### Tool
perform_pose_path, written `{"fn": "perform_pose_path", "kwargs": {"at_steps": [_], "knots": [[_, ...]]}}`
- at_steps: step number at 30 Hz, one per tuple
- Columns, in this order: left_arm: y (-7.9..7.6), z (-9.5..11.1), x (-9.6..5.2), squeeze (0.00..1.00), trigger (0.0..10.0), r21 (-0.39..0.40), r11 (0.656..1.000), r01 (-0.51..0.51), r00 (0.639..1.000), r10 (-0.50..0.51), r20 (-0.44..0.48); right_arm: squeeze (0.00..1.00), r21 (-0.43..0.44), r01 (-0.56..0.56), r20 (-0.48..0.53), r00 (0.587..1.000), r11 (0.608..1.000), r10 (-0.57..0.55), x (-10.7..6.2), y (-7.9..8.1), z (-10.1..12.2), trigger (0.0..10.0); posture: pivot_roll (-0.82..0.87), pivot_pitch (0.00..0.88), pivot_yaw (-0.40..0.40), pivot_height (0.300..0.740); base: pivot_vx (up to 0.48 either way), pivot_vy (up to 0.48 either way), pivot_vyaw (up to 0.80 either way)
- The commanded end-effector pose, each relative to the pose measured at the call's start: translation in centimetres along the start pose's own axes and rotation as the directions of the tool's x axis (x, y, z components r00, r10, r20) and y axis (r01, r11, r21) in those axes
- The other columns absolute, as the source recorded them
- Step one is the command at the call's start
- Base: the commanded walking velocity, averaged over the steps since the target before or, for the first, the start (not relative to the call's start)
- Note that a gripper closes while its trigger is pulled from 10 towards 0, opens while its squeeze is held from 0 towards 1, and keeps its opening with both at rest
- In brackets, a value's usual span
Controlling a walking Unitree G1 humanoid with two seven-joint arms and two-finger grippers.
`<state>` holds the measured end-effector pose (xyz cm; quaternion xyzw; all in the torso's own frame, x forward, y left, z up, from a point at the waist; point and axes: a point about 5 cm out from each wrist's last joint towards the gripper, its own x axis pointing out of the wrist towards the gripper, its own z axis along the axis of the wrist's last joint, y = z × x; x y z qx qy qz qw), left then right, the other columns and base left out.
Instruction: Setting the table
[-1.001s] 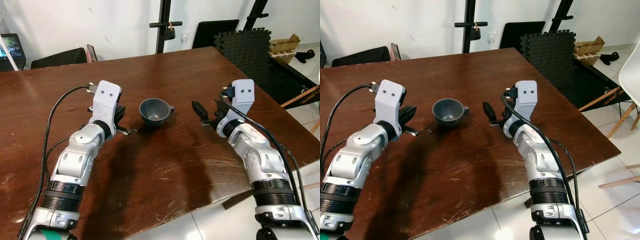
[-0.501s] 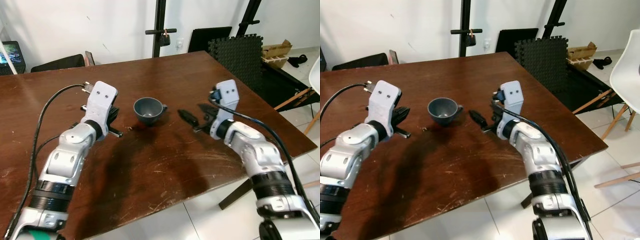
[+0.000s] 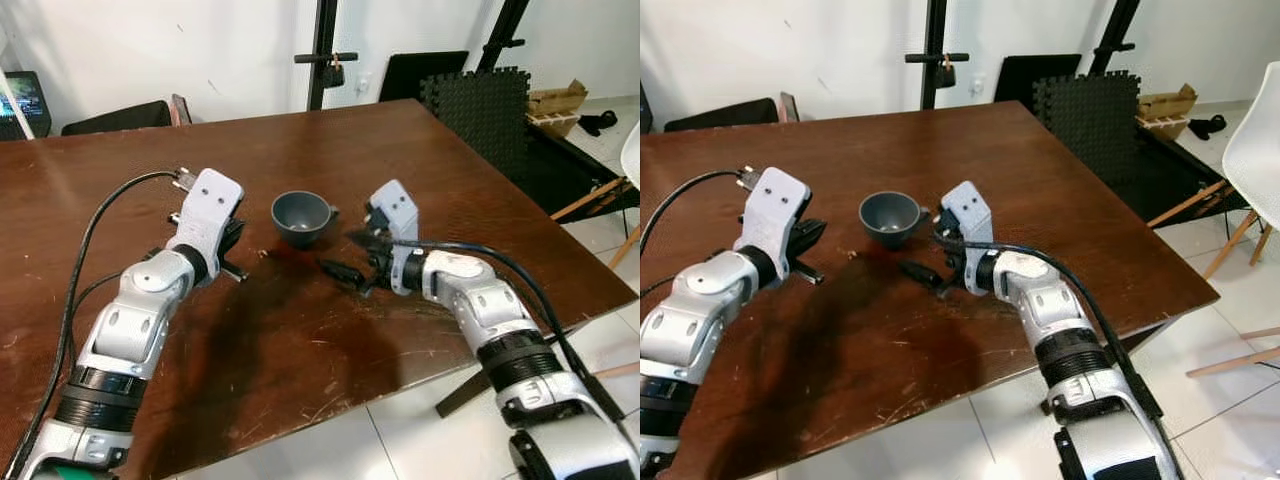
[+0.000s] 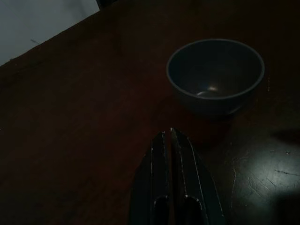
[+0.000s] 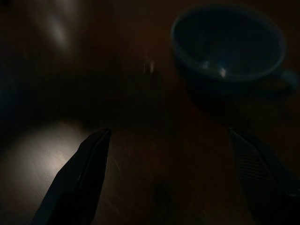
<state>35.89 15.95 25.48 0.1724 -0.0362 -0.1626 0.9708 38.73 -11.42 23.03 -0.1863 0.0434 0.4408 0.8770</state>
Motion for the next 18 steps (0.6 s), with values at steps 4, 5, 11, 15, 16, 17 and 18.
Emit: {"fn": "perform_pose_path", "kwargs": {"at_steps": [4,5,11,15,16,17,18], "knots": [[-0.6,-0.1,-0.2,0.00,10.0,0.019,1.000,0.019,1.000,-0.019,-0.001,0.00,-0.123,0.011,-0.053,0.998,0.992,-0.018,0.2,-0.7,0.3,10.0,0.05,0.245,-0.019,0.740,0.000,0.000,0.00],[-0.6,0.0,-0.2,0.00,10.0,0.020,1.000,0.018,1.000,-0.018,-0.001,0.00,-0.145,0.016,-0.059,0.998,0.989,-0.025,0.1,-0.9,0.4,10.0,0.05,0.245,-0.019,0.740,0.000,0.000,0.00],[-0.5,-0.1,-0.3,0.00,10.0,0.020,1.000,0.009,1.000,-0.009,-0.002,1.00,-0.299,0.097,-0.100,0.986,0.949,-0.133,-0.5,-2.5,1.1,10.0,0.04,0.248,-0.027,0.740,0.000,0.000,0.00],[-0.8,0.0,-0.3,0.00,10.0,0.015,1.000,0.011,1.000,-0.011,-0.001,1.00,-0.301,0.195,-0.084,0.970,0.933,-0.230,-0.7,-3.4,1.1,10.0,0.04,0.253,-0.032,0.740,0.000,0.000,0.00],[-0.8,0.0,-0.4,0.00,10.0,0.014,1.000,0.011,1.000,-0.011,0.000,1.00,-0.300,0.211,-0.082,0.966,0.931,-0.245,-0.7,-3.6,1.1,10.0,0.04,0.253,-0.032,0.740,0.000,0.000,0.00],[-0.8,0.0,-0.4,0.00,10.0,0.013,1.000,0.012,1.000,-0.012,0.001,1.00,-0.306,0.220,-0.084,0.963,0.926,-0.256,-0.7,-3.7,1.1,10.0,0.05,0.255,-0.033,0.740,0.000,0.000,0.00],[-0.8,0.1,-0.4,0.00,10.0,0.013,1.000,0.012,1.000,-0.012,0.001,0.00,-0.327,0.226,-0.088,0.959,0.918,-0.267,-0.7,-3.9,1.1,10.0,0.05,0.258,-0.034,0.740,0.000,0.000,0.00]]}}
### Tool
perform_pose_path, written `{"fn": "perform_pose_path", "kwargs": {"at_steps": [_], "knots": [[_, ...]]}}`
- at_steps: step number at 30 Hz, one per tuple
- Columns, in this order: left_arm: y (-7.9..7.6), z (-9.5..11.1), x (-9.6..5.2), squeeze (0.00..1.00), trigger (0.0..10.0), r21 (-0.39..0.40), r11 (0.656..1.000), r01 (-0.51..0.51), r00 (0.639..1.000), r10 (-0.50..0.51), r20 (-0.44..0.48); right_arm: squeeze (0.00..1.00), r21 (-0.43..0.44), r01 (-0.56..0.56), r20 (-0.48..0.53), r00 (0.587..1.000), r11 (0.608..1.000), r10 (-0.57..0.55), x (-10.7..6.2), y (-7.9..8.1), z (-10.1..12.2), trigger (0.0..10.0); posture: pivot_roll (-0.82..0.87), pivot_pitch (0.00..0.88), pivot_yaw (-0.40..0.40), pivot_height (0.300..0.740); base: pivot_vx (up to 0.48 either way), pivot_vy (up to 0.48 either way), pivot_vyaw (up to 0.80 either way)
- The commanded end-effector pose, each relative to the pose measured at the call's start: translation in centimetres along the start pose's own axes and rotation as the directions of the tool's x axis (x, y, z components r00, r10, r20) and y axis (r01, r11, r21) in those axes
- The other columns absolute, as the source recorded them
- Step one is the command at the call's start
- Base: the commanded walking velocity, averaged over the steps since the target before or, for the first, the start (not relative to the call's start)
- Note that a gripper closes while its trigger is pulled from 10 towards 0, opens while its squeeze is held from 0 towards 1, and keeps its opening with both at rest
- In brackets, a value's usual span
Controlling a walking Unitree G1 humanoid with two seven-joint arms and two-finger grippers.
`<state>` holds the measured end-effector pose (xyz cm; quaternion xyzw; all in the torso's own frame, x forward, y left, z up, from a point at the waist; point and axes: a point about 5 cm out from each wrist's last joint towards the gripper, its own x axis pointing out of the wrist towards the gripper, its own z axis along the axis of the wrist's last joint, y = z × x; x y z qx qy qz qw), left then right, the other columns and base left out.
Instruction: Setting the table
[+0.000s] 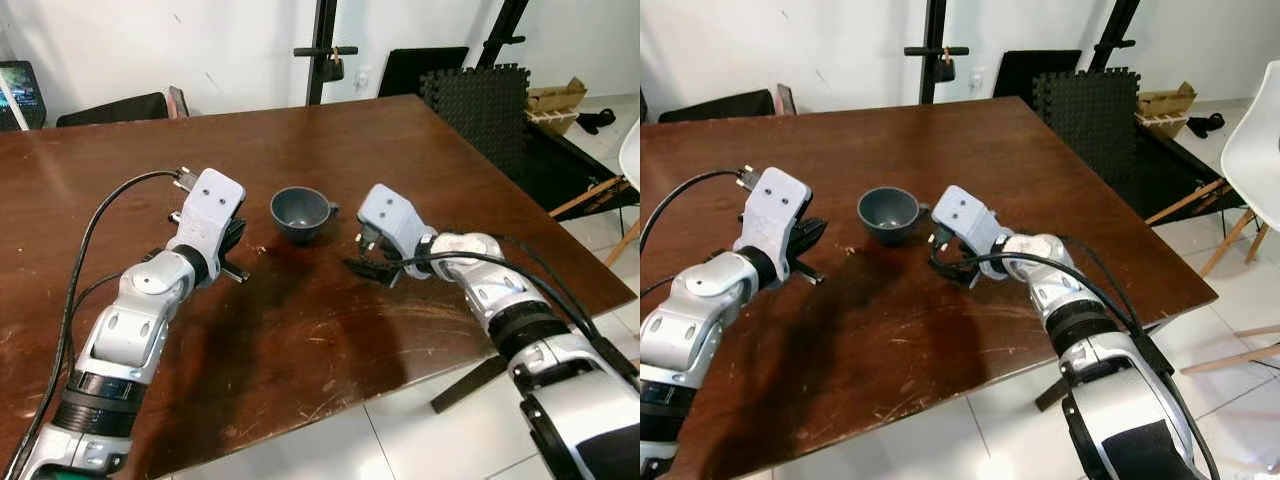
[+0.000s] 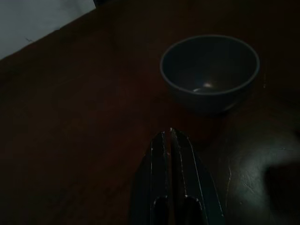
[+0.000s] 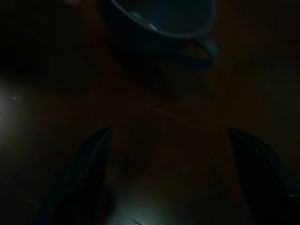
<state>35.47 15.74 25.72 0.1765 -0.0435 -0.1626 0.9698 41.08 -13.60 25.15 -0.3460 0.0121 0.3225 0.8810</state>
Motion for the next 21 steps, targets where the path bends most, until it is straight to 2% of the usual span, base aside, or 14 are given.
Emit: {"fn": "perform_pose_path", "kwargs": {"at_steps": [1,4,7,10,12,13,14,17,21], "knots": [[-0.6,-0.3,-0.1,0.00,10.0,0.002,1.000,0.014,1.000,-0.014,-0.012,0.00,-0.021,0.017,-0.002,1.000,1.000,-0.017,0.0,-0.2,0.0,10.0,0.05,0.258,-0.034,0.740,0.000,0.000,0.00],[-0.5,-0.1,-0.2,0.00,10.0,0.001,1.000,0.011,1.000,-0.011,-0.007,0.00,-0.054,0.041,-0.009,0.999,0.998,-0.041,0.2,-0.3,0.1,10.0,0.05,0.255,-0.037,0.740,0.000,0.000,0.00],[-0.5,0.0,-0.2,0.00,10.0,0.000,1.000,0.010,1.000,-0.010,-0.003,0.00,-0.015,0.039,0.047,0.998,0.999,-0.038,0.6,-0.2,0.9,10.0,0.06,0.252,-0.038,0.740,0.000,0.000,0.00],[-0.5,0.1,-0.3,0.00,10.0,0.001,1.000,0.009,1.000,-0.009,-0.001,0.00,-0.038,0.016,0.087,0.996,0.999,-0.013,0.9,0.0,1.8,10.0,0.06,0.252,-0.038,0.740,0.000,0.000,0.00],[-0.4,0.1,-0.4,0.00,10.0,0.005,1.000,0.005,1.000,-0.005,-0.003,0.00,-0.115,-0.068,0.137,0.987,0.991,0.083,1.0,0.4,3.2,10.0,0.07,0.248,-0.039,0.740,0.000,0.000,0.00],[-0.4,0.1,-0.4,0.00,10.0,0.005,1.000,0.005,1.000,-0.005,-0.003,0.00,-0.115,-0.068,0.137,0.987,0.991,0.083,1.0,0.4,3.2,10.0,0.07,0.248,-0.039,0.740,0.000,0.000,0.00],[-0.2,0.1,-0.5,0.00,10.0,0.007,1.000,0.003,1.000,-0.003,-0.004,0.00,-0.173,-0.108,0.144,0.980,0.979,0.133,1.0,0.6,3.6,10.0,0.06,0.245,-0.038,0.740,0.000,0.000,0.00],[-0.3,0.0,-0.4,0.00,10.0,0.005,1.000,0.003,1.000,-0.002,-0.005,0.00,-0.254,-0.172,0.165,0.962,0.952,0.218,0.9,1.0,4.7,10.0,0.05,0.241,-0.036,0.740,0.000,0.000,0.00],[-0.5,0.0,-0.3,0.00,10.0,0.002,1.000,0.007,1.000,-0.007,-0.004,0.00,-0.287,-0.156,0.193,0.957,0.945,0.217,1.3,1.3,5.6,10.0,0.05,0.238,-0.034,0.740,0.000,0.000,0.00]]}}
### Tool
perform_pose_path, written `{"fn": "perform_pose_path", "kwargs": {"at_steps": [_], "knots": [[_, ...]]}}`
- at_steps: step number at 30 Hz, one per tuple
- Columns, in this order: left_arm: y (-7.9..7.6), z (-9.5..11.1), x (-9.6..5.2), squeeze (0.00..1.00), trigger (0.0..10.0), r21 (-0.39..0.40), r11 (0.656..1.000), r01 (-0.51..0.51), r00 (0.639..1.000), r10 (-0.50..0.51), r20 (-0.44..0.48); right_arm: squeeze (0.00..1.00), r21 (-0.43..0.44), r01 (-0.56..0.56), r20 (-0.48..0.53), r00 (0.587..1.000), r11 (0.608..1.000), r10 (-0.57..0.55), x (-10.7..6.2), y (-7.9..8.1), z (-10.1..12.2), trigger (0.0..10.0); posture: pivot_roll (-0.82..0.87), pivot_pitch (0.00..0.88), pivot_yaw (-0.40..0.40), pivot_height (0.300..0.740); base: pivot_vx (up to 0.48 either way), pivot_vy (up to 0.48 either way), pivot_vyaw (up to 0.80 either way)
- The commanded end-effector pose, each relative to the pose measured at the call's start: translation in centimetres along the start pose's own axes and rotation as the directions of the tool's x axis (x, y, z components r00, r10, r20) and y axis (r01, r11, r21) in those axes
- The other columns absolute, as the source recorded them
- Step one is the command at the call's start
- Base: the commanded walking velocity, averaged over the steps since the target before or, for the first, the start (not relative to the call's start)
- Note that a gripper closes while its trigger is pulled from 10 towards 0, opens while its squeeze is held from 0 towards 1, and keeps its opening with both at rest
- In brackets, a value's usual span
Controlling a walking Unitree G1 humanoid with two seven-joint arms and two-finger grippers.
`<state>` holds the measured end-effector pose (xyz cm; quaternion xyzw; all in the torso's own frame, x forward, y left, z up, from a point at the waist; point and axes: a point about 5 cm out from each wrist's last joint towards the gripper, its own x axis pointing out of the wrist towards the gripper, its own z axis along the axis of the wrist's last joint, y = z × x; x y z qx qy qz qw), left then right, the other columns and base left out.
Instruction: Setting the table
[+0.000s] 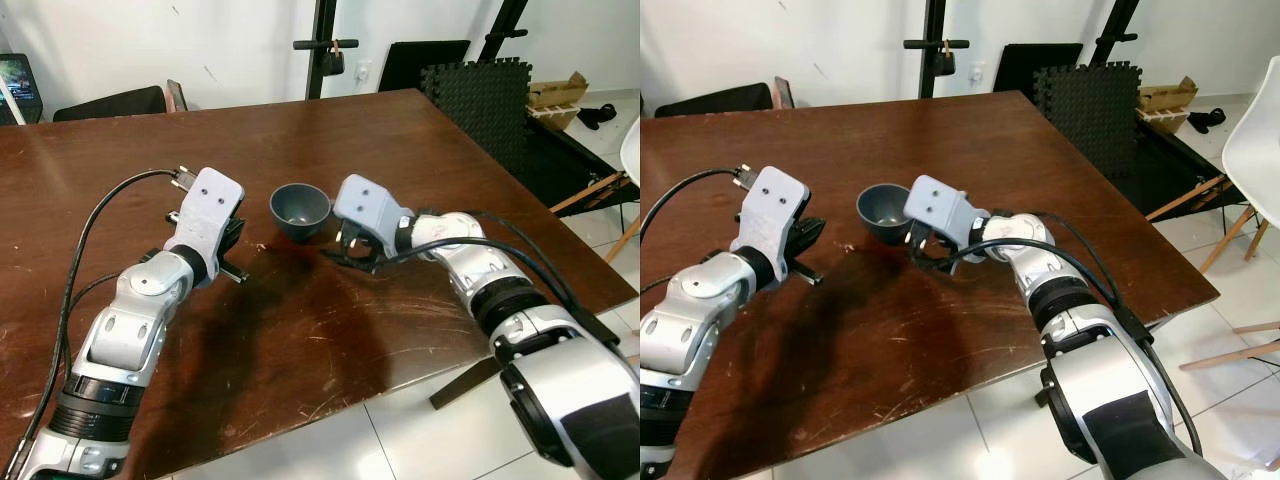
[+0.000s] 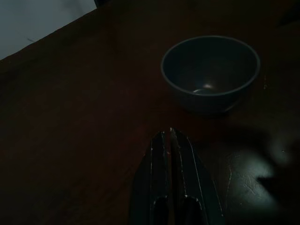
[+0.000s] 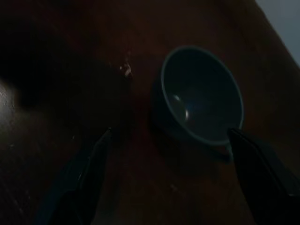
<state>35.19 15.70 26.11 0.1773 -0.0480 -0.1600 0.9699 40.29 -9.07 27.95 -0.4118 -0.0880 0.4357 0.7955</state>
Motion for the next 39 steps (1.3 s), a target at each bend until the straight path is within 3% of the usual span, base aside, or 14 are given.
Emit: {"fn": "perform_pose_path", "kwargs": {"at_steps": [1,8,14,21,32,39], "knots": [[-0.6,-0.4,-0.1,0.00,10.0,-0.003,1.000,0.015,1.000,-0.015,-0.011,0.00,-0.040,-0.006,0.013,1.000,0.999,0.006,0.3,0.0,0.6,10.0,0.06,0.237,-0.034,0.740,0.000,0.000,0.00],[-0.4,-0.3,-0.2,0.00,10.0,0.000,1.000,0.010,1.000,-0.010,-0.009,0.00,-0.044,-0.024,0.025,0.999,0.999,0.025,1.0,0.4,1.1,10.0,0.07,0.233,-0.040,0.740,0.000,0.000,0.00],[-0.5,-0.3,-0.3,0.00,10.0,-0.002,1.000,0.005,1.000,-0.005,-0.010,0.00,0.041,-0.019,-0.009,1.000,0.999,0.019,1.8,0.9,0.8,10.0,0.08,0.244,-0.047,0.740,0.000,0.000,0.00],[-0.5,-0.2,-0.5,0.00,10.0,-0.002,1.000,0.007,1.000,-0.007,-0.012,0.00,0.013,0.078,-0.068,0.995,0.997,-0.077,2.4,0.3,1.1,10.0,0.10,0.254,-0.049,0.740,0.000,0.000,0.00],[-0.5,-0.2,-1.0,0.00,10.0,0.003,1.000,0.012,1.000,-0.012,-0.026,0.00,0.051,0.028,-0.121,0.992,0.998,-0.022,3.0,1.6,0.4,10.0,0.13,0.278,-0.060,0.740,0.000,0.000,0.00],[-0.8,-0.5,-1.7,0.00,10.0,0.001,1.000,0.016,0.999,-0.016,-0.041,0.00,0.018,0.064,-0.143,0.988,0.998,-0.061,3.4,1.7,0.5,10.0,0.15,0.288,-0.070,0.740,0.000,0.000,0.00]]}}
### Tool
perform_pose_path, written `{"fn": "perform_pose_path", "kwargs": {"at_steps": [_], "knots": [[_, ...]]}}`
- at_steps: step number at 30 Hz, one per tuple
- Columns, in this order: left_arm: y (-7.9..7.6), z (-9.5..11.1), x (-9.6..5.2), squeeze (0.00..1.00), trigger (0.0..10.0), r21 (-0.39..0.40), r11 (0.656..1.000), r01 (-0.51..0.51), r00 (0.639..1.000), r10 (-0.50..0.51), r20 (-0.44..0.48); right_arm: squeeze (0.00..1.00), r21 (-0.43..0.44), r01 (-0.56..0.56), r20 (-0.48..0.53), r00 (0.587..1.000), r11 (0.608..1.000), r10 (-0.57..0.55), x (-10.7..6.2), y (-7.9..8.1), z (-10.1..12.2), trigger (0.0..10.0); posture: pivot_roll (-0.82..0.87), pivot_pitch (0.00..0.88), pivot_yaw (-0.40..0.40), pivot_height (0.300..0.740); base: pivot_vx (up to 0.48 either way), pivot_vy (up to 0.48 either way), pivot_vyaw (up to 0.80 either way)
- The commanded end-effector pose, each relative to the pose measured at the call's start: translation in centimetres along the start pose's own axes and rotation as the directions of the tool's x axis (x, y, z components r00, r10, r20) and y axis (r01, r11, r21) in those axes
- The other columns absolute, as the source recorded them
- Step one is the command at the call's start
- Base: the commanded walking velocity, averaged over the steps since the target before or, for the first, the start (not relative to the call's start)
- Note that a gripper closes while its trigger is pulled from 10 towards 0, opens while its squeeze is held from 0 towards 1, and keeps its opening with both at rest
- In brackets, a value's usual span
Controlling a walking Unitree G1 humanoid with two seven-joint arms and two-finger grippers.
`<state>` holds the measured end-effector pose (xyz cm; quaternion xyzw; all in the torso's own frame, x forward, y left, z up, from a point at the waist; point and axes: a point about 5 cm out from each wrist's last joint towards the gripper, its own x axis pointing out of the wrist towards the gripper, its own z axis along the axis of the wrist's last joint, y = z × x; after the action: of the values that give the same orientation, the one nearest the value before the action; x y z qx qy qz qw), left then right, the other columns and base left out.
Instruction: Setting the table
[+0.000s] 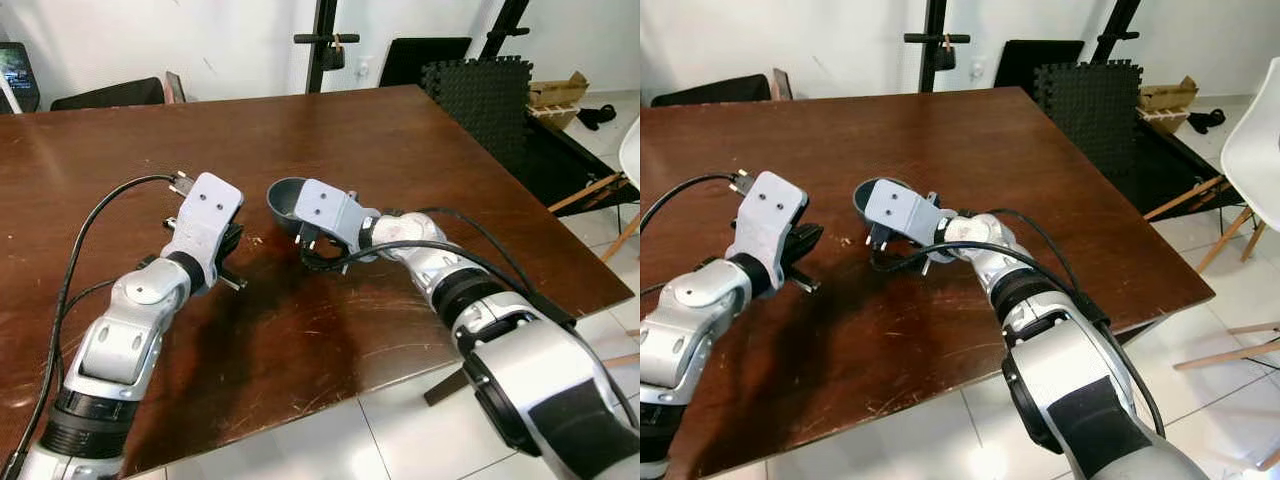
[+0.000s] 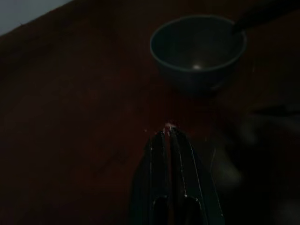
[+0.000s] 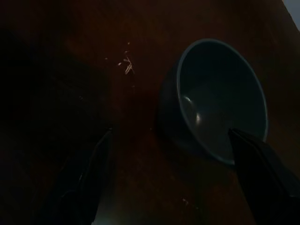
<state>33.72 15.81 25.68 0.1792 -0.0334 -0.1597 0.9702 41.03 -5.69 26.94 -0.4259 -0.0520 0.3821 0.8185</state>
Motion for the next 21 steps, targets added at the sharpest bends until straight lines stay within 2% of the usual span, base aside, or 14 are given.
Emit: {"fn": "perform_pose_path", "kwargs": {"at_steps": [1,3,6,11,13,16,17,21], "knots": [[-0.3,-0.3,-0.3,0.00,10.0,0.003,1.000,0.011,1.000,-0.011,-0.012,0.00,0.003,-0.010,-0.025,1.000,1.000,0.010,0.2,0.5,-0.4,10.0,0.15,0.288,-0.070,0.740,0.000,0.000,0.00],[-0.4,-0.3,-0.5,0.00,10.0,0.000,1.000,0.012,1.000,-0.012,-0.018,0.00,0.031,0.054,-0.021,0.998,0.998,-0.054,0.1,-0.1,-0.3,10.0,0.15,0.292,-0.071,0.740,0.000,0.000,0.00],[-0.4,-0.4,-0.6,0.00,10.0,0.000,1.000,0.012,1.000,-0.012,-0.023,0.00,0.072,0.092,-0.010,0.996,0.993,-0.092,-0.3,-0.7,-0.5,10.0,0.15,0.292,-0.069,0.740,0.000,0.000,0.00],[-0.3,-0.4,-0.6,0.00,10.0,0.000,1.000,0.012,1.000,-0.012,-0.028,0.00,0.053,0.049,-0.028,0.998,0.997,-0.048,-0.1,0.0,-0.9,10.0,0.15,0.297,-0.074,0.740,0.000,0.000,0.00],[-0.4,-0.3,-0.6,0.00,10.0,-0.002,1.000,0.010,1.000,-0.010,-0.027,0.00,0.047,0.034,-0.032,0.999,0.998,-0.033,0.1,0.5,-0.9,5.0,0.16,0.295,-0.077,0.740,0.000,0.000,0.00],[-0.5,-0.3,-0.8,0.00,10.0,-0.004,1.000,0.010,1.000,-0.010,-0.029,0.00,0.043,0.022,-0.030,0.999,0.999,-0.021,0.4,0.8,-0.7,5.1,0.16,0.296,-0.077,0.740,0.000,0.000,0.00],[-0.5,-0.3,-0.8,0.00,10.0,-0.003,1.000,0.008,1.000,-0.009,-0.030,0.00,0.037,0.018,-0.031,0.999,0.999,-0.017,0.5,1.0,-0.7,10.0,0.16,0.297,-0.080,0.740,0.000,0.000,0.00],[-0.3,-0.4,-1.0,0.00,10.0,-0.002,1.000,0.002,0.999,-0.002,-0.036,0.00,0.012,0.009,-0.044,0.999,1.000,-0.008,0.7,1.5,-0.8,10.0,0.16,0.295,-0.084,0.740,0.000,0.000,0.00]]}}
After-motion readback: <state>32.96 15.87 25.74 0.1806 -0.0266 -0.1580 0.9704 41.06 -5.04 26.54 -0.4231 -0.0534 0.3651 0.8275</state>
